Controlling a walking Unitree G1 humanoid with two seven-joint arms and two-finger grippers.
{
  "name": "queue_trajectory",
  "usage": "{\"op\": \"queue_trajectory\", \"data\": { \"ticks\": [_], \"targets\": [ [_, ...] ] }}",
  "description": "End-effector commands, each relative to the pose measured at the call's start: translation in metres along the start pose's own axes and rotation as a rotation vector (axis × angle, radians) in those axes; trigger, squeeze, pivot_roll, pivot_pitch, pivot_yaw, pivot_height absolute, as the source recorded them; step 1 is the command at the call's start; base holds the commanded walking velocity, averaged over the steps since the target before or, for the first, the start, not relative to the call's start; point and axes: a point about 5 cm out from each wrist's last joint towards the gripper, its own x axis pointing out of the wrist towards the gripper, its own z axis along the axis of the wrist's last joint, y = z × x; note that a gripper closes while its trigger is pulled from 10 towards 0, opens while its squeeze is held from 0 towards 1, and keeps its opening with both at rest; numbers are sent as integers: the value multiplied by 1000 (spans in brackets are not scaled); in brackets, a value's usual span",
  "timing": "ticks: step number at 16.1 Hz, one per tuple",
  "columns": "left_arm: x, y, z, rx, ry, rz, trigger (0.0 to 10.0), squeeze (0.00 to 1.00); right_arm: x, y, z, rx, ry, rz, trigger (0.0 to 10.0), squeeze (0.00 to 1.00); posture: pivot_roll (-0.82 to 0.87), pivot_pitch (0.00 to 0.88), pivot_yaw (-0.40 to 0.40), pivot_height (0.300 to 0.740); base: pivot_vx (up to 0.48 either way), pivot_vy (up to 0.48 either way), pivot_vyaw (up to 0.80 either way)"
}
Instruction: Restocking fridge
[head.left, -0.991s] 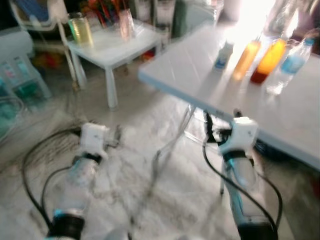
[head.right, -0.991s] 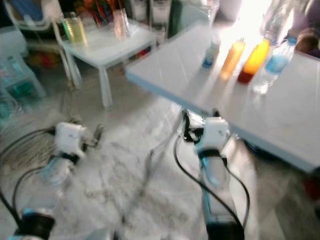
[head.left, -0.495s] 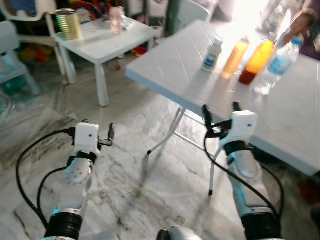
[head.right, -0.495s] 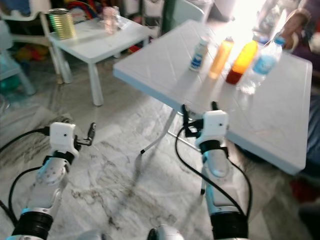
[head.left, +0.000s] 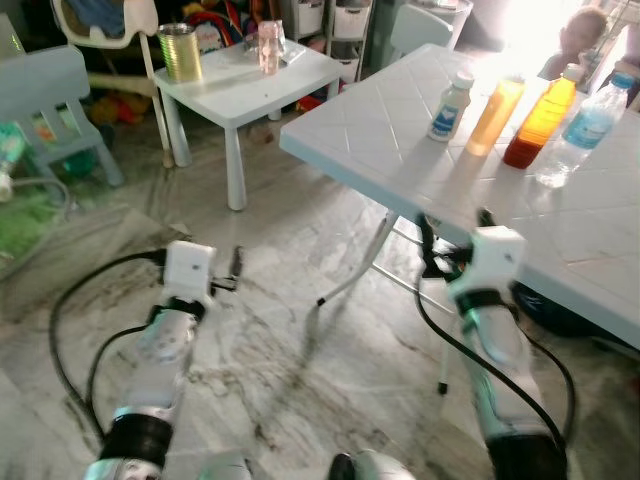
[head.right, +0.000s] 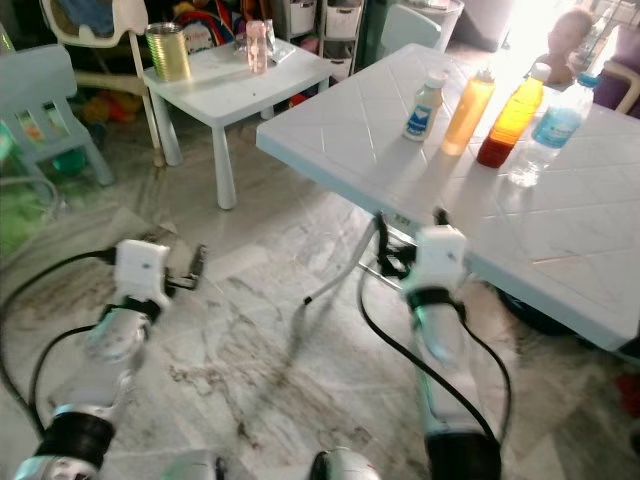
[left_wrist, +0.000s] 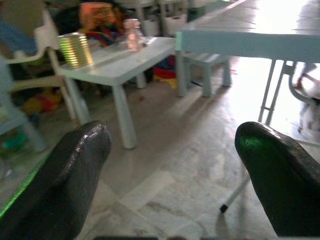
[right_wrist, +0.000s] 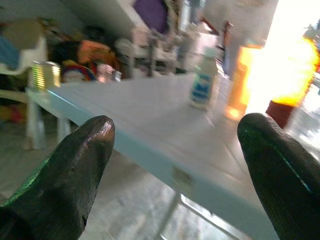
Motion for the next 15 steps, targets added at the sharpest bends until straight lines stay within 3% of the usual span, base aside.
{"op": "queue_trajectory", "data": {
  "ticks": [1, 6, 8, 15],
  "targets": [
    [5, -6, 5, 9, -19, -37, 10000, 0, -1, -6, 7, -12, -33, -33, 10000, 0, -29, 58, -12, 740, 0, 0, 0],
    [9, -4, 14, -3, -64, -41, 10000, 0, 2, 3, 14, -19, -55, 14, 10000, 0, -28, 70, -30, 740, 109, 0, 0],
    [6, 8, 11, -17, -59, 4, 10000, 0, 6, 7, 16, -15, -59, 33, 10000, 0, -16, 81, -35, 740, 289, 0, 0],
    [-2, 18, 13, -11, -61, -13, 10000, 0, 5, 15, 14, 0, -51, 50, 10000, 0, -14, 97, -28, 740, 316, 0, -682]
  ]
}}
